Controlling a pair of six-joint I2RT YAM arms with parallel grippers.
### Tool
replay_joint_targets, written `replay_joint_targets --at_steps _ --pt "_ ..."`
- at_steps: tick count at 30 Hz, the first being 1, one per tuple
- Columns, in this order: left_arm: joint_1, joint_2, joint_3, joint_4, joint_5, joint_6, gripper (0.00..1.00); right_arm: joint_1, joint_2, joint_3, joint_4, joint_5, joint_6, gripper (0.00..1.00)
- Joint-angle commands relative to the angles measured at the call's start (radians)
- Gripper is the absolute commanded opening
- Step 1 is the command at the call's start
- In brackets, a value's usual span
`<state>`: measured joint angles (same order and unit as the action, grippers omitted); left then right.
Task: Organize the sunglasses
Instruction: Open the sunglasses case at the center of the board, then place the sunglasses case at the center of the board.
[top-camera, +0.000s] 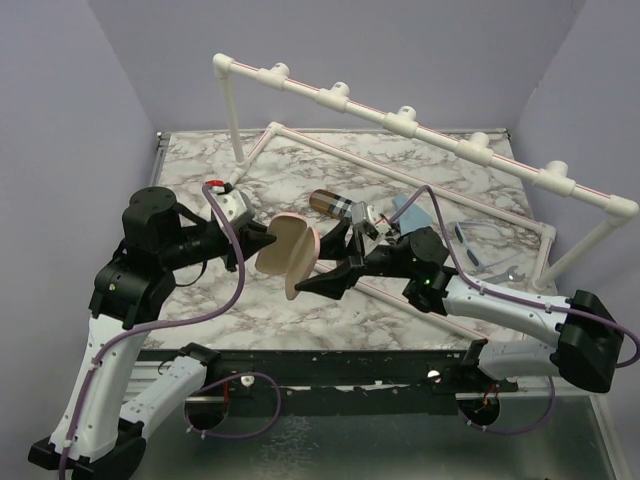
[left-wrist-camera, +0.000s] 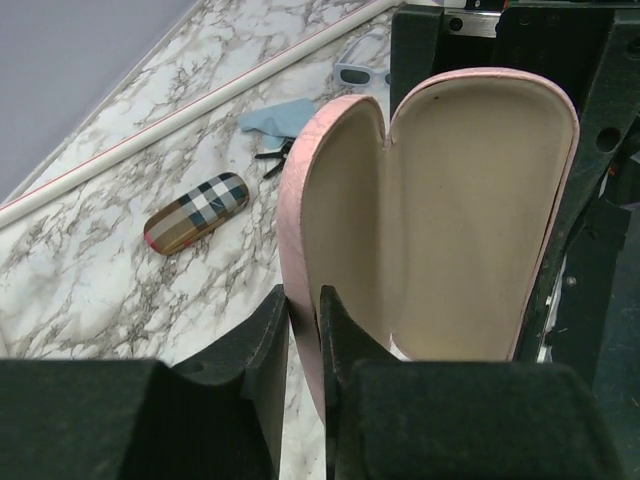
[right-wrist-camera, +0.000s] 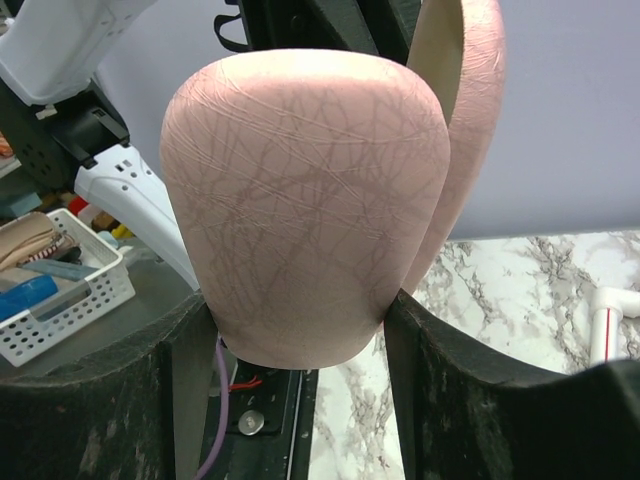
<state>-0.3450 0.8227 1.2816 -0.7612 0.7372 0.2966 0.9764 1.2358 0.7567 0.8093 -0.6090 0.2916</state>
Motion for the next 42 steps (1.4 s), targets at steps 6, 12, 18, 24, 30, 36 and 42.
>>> replay_joint_targets --at_steps 6,12,18,24,30,36,42 --pt "0.008 -0.017 -0.034 -0.043 0.057 0.004 0.00 0.005 0.031 0.029 0.090 -0.040 0.024 0.00" --pt "0.008 -0.023 -0.038 -0.043 0.019 0.009 0.00 0.005 0.044 0.037 0.039 -0.017 -0.001 0.12" --pt "0.008 -0.029 -0.061 -0.045 -0.249 0.134 0.00 0.003 0.045 0.036 -0.188 0.105 -0.094 0.91" --pt "0.007 -0.071 -0.149 -0.046 -0.415 0.364 0.00 -0.027 -0.035 -0.060 -0.286 0.235 -0.105 1.00" --pt "0.008 -0.137 -0.374 0.028 -0.592 0.594 0.00 -0.074 -0.184 -0.120 -0.494 0.486 -0.100 1.00" --pt "0.002 -0.164 -0.616 0.172 -0.756 0.801 0.00 -0.150 -0.233 -0.131 -0.687 0.748 -0.058 1.00" --pt "-0.016 -0.158 -0.795 0.378 -0.852 1.008 0.00 -0.180 -0.226 -0.181 -0.657 0.748 -0.050 1.00"
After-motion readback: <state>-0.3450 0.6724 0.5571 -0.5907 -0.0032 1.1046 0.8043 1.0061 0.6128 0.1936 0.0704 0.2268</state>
